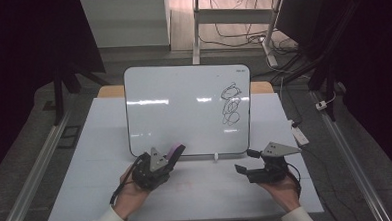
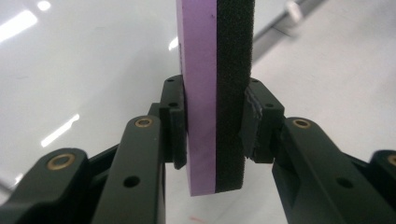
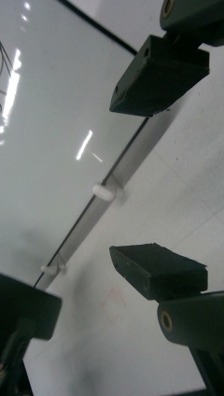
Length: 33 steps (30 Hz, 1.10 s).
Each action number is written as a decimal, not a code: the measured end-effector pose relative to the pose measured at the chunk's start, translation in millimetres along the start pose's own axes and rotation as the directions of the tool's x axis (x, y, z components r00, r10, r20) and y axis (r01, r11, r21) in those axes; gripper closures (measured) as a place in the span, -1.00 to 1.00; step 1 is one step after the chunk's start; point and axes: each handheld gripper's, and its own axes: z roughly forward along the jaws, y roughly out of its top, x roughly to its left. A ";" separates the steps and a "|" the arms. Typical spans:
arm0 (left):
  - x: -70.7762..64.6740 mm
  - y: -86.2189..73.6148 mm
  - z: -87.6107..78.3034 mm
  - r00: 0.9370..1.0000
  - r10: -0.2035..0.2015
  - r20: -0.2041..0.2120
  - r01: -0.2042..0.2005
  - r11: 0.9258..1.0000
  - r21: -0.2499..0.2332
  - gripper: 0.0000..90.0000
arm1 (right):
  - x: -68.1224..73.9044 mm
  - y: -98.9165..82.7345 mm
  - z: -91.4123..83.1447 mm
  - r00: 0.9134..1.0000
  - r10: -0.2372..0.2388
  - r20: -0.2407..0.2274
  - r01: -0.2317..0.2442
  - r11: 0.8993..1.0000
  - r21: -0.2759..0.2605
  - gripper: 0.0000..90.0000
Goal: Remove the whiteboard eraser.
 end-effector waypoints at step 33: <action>-57.3 7.7 14.4 0.943 0.326 -0.064 -0.328 0.945 -0.016 0.43 | 42.7 86.4 91.1 0.944 0.089 -0.317 0.024 0.941 0.337 -0.47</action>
